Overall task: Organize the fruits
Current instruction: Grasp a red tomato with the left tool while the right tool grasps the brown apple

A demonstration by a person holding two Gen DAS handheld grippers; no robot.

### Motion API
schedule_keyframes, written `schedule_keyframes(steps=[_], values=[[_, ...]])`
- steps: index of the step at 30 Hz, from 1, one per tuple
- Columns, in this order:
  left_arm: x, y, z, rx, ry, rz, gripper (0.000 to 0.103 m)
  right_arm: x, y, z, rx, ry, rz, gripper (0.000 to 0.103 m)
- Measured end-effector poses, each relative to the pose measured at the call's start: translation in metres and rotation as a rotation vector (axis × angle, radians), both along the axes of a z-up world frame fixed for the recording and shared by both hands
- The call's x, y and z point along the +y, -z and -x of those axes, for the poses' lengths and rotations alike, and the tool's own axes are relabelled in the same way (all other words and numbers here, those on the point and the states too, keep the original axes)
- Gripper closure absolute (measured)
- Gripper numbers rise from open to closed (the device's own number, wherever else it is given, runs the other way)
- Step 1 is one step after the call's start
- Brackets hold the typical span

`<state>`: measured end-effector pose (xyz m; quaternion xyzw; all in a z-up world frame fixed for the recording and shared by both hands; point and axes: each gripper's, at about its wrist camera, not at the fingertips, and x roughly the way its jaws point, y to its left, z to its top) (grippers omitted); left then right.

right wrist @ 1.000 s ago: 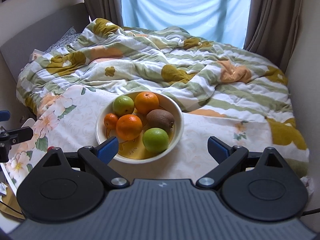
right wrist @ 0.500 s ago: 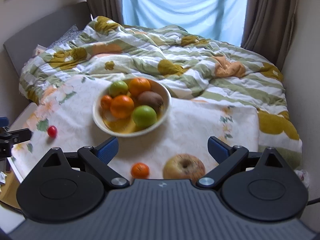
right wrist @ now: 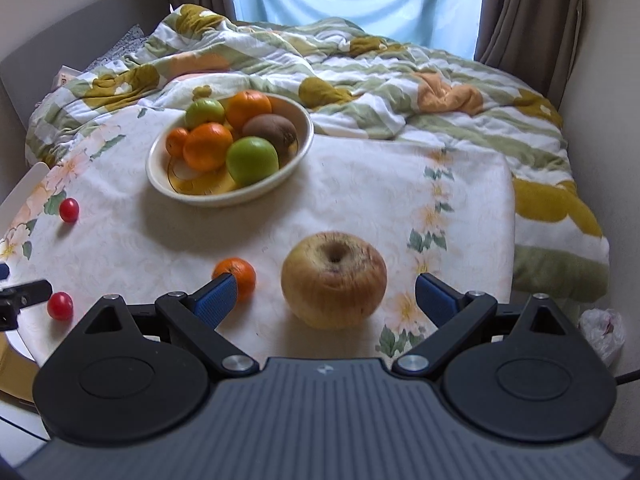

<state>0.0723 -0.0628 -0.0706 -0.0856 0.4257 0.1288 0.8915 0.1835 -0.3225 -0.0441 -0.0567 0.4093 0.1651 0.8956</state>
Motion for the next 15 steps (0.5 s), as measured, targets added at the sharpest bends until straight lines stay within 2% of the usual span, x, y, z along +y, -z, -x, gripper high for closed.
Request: schedule_keyframes(steps=[2,6,8,9,11,15], values=[[-0.002,0.006,-0.001,0.008,0.002,0.003,0.029,-0.002,0.005,-0.001,0.007,0.001,0.001,0.0],[-0.006,0.012,-0.002,0.015,0.01,0.011,0.035,-0.004,0.013,-0.004,0.028,0.004,0.008,0.0],[-0.007,0.013,-0.003,0.022,0.011,0.017,0.046,-0.006,0.016,-0.006,0.037,0.011,0.008,0.0],[-0.007,0.013,-0.003,0.025,0.012,0.02,0.048,-0.007,0.016,-0.006,0.039,0.014,0.006,0.0],[-0.006,0.016,-0.003,0.034,0.013,0.024,0.064,-0.008,0.018,-0.008,0.045,0.016,-0.002,0.0],[-0.005,0.017,-0.002,0.035,0.02,0.026,0.064,-0.006,0.022,-0.011,0.048,0.011,0.001,0.0]])
